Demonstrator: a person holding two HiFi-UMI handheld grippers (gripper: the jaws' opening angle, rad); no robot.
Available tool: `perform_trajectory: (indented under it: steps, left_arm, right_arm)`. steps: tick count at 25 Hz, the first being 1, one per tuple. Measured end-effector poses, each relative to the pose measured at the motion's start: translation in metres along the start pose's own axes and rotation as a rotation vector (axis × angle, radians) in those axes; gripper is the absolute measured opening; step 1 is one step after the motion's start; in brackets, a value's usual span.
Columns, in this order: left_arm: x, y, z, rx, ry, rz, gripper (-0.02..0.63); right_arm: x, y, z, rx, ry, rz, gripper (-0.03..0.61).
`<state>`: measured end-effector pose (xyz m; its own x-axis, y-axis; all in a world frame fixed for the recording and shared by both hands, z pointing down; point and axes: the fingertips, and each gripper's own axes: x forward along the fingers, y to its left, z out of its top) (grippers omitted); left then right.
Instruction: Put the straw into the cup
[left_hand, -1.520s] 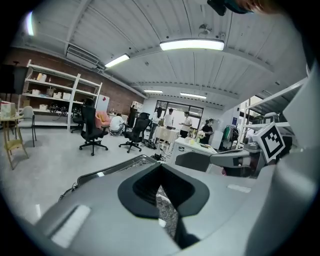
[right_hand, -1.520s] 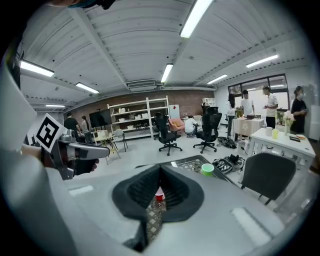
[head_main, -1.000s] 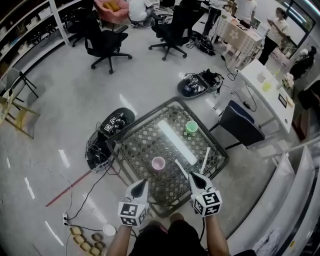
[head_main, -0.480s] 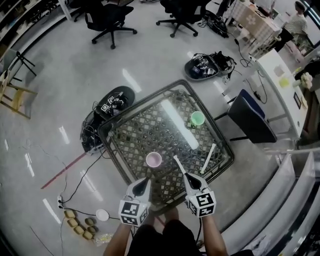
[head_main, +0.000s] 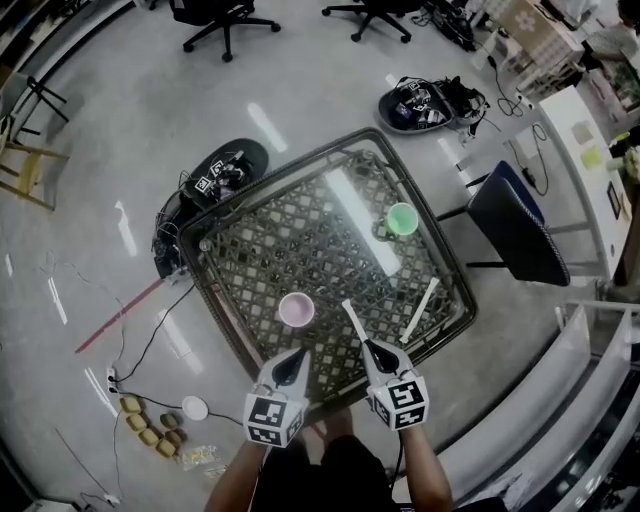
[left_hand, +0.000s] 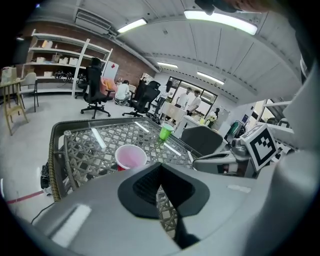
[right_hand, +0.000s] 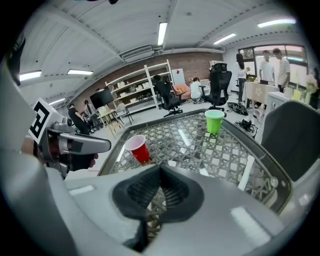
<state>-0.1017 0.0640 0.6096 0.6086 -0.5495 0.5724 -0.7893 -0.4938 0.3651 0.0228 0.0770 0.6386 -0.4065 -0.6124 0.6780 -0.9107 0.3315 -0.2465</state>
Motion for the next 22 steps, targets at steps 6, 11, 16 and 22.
perform_trajectory:
  steps: [6, 11, 16, 22]
  left_arm:
    - [0.009, 0.001, -0.015, -0.006, 0.021, 0.002, 0.006]
    - [0.005, -0.001, -0.015, -0.011, 0.015, 0.011, 0.006]
    - [-0.003, 0.002, -0.021, -0.019, 0.010, 0.026, 0.006]
    - [-0.011, 0.002, -0.029, -0.032, 0.023, 0.030, 0.006]
  right_arm:
    - [0.017, -0.006, -0.011, -0.032, 0.033, 0.015, 0.003]
    - [0.035, -0.013, -0.012, -0.081, 0.067, 0.013, 0.003]
    - [0.053, -0.018, -0.012, -0.109, 0.103, 0.025, 0.036]
    - [0.075, -0.023, -0.022, -0.129, 0.164, 0.028, 0.086]
